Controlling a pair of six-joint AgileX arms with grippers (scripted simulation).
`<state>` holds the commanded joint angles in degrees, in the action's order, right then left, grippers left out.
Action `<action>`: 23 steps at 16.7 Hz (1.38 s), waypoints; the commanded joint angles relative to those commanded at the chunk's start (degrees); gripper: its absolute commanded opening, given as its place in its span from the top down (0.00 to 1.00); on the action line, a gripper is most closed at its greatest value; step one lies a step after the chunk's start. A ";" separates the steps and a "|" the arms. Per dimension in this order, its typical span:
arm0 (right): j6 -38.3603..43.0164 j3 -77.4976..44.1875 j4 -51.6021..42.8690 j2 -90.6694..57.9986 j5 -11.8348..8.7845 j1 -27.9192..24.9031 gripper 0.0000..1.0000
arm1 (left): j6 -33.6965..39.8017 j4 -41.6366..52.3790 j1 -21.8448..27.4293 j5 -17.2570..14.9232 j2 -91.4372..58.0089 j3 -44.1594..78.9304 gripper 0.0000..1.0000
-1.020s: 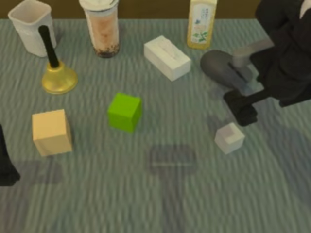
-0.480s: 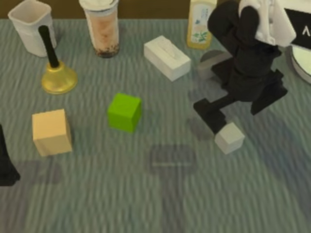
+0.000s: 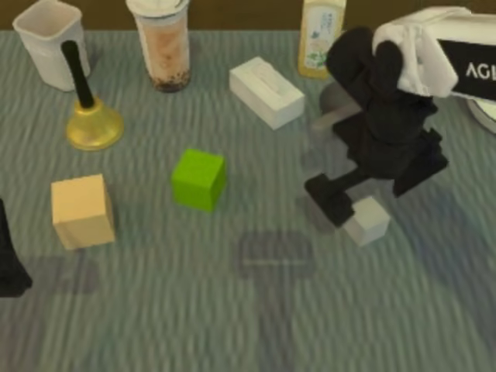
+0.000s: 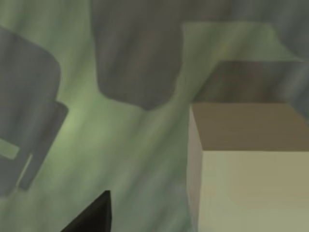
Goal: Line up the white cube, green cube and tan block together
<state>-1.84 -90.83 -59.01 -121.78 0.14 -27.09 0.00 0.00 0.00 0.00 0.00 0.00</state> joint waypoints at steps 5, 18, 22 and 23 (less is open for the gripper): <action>0.21 6.22 10.38 -4.07 0.03 -0.15 0.00 | 0.00 0.00 0.00 0.00 0.00 0.00 0.00; 0.22 6.52 10.82 -4.34 0.04 -0.17 0.68 | 0.00 0.00 0.00 0.00 0.00 0.00 0.00; 0.22 6.52 10.82 -4.34 0.04 -0.17 0.98 | 0.00 0.00 0.00 0.00 0.00 0.00 0.00; 0.22 6.52 10.82 -4.34 0.04 -0.17 1.00 | 0.00 0.00 0.00 0.00 0.00 0.00 0.00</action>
<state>-1.62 -84.31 -48.19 -126.12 0.18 -27.27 0.00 0.00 0.00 0.00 0.00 0.00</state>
